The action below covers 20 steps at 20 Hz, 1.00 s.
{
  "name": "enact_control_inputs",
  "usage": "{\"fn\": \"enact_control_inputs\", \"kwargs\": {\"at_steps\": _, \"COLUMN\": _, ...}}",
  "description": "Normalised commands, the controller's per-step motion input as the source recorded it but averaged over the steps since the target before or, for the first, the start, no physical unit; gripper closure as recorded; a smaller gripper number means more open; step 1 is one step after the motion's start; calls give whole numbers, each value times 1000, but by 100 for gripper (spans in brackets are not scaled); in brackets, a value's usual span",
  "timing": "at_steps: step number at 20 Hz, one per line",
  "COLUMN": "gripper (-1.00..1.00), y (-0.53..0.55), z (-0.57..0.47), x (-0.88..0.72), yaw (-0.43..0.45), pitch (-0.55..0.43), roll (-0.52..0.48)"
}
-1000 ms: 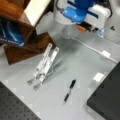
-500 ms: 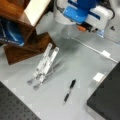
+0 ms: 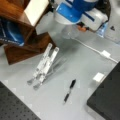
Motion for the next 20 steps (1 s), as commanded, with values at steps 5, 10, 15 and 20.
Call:
{"fn": "enact_control_inputs", "kwargs": {"at_steps": 5, "gripper": -100, "y": -2, "z": 267, "x": 449, "yaw": -27, "pitch": 480, "roll": -575}}
{"fn": "enact_control_inputs", "kwargs": {"at_steps": 10, "gripper": -100, "y": -113, "z": 246, "x": 263, "yaw": 10, "pitch": 337, "roll": -401}}
{"fn": "enact_control_inputs", "kwargs": {"at_steps": 15, "gripper": -100, "y": -291, "z": 127, "x": -4, "yaw": 82, "pitch": 227, "roll": -275}}
{"fn": "enact_control_inputs", "kwargs": {"at_steps": 20, "gripper": -100, "y": -351, "z": 15, "x": -144, "yaw": 121, "pitch": 152, "roll": -275}}
